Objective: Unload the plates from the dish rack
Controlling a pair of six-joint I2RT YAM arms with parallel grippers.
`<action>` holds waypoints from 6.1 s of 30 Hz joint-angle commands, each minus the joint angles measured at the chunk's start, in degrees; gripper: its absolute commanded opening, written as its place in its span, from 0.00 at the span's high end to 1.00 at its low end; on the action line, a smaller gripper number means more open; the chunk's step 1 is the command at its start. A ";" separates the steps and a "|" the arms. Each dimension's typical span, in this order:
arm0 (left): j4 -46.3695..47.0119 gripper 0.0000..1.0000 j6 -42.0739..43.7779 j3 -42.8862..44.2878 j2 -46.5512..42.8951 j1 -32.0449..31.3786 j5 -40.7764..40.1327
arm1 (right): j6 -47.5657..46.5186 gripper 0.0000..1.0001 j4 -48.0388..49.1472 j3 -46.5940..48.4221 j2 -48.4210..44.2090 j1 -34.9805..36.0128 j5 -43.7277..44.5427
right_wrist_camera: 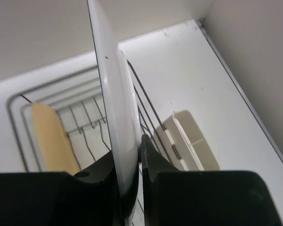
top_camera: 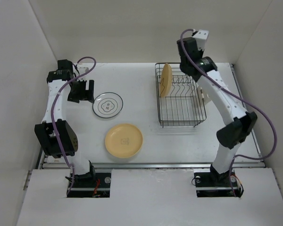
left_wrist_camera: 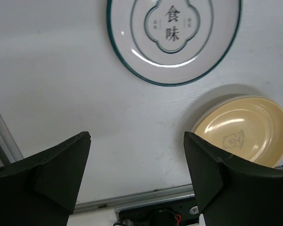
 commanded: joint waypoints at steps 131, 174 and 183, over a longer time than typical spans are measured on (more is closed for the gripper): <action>0.48 0.01 -1.06 1.14 0.21 0.65 -7.76 | -22.29 1.00 3.54 -17.50 4.12 15.40 -83.11; 13.57 0.01 -8.70 -11.42 -9.89 1.17 -33.40 | 21.47 0.00 0.29 -24.80 -13.08 -9.00 3.74; 16.04 0.01 -10.72 -13.10 -11.13 1.17 -39.67 | 20.86 0.00 2.22 -29.90 -21.25 -25.38 -5.68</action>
